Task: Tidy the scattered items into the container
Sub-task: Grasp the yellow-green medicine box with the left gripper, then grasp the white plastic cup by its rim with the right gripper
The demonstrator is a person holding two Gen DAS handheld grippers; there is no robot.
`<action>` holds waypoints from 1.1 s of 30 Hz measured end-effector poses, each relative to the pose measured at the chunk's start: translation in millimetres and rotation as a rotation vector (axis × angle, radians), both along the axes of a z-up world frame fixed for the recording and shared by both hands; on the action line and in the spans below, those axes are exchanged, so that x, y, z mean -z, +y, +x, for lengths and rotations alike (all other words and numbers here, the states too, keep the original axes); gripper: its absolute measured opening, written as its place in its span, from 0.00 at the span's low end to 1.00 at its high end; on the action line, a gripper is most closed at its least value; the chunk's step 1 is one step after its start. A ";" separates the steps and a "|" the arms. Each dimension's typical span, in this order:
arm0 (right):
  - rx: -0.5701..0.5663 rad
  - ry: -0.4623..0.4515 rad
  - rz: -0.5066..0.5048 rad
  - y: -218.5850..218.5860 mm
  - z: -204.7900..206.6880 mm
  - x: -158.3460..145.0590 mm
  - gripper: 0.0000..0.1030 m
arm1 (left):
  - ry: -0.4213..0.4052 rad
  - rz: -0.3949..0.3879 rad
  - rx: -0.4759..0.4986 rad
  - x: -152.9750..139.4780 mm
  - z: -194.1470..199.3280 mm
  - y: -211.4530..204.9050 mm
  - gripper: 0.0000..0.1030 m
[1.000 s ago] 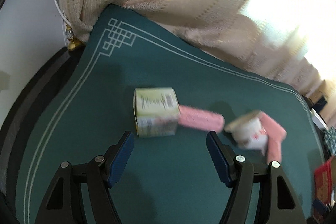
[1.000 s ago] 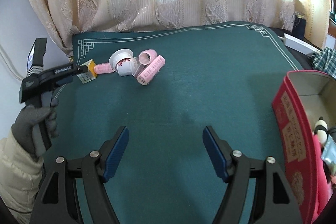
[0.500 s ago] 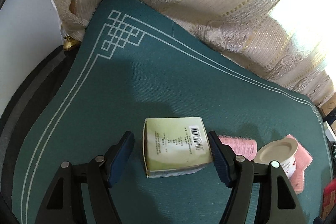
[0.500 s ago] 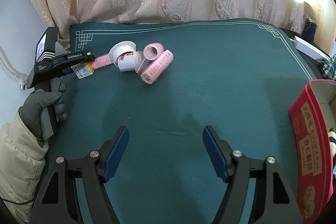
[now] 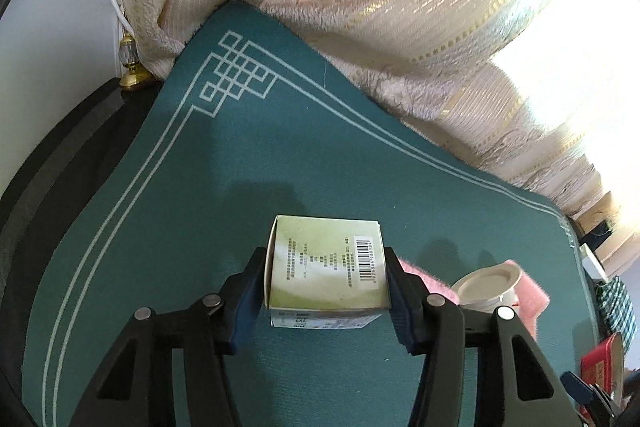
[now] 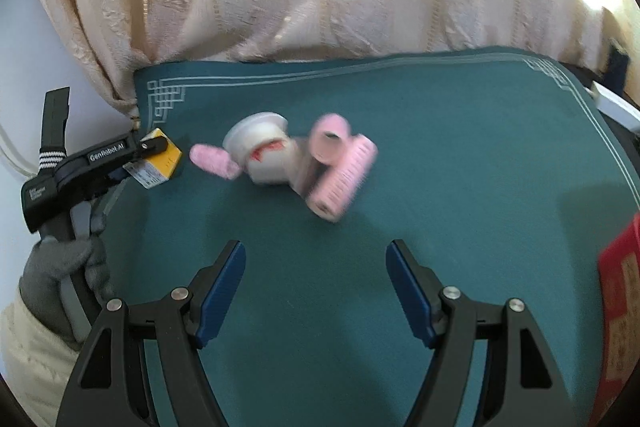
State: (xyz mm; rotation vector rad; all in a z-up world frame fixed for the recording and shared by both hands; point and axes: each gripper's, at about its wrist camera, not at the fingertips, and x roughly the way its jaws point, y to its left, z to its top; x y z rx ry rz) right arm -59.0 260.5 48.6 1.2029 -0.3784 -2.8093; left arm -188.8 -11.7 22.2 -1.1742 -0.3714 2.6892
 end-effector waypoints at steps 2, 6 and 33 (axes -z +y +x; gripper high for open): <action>-0.031 0.023 0.027 -11.3 -13.6 -4.0 0.74 | -0.001 0.007 -0.002 -0.4 -1.2 -2.0 0.55; -0.093 0.079 0.169 -36.8 -46.1 -10.6 0.77 | -0.016 0.019 -0.015 2.7 -3.8 -7.5 0.55; -0.229 0.032 0.171 -45.4 -67.4 -9.0 0.54 | -0.043 0.009 0.000 4.9 -10.5 -5.3 0.55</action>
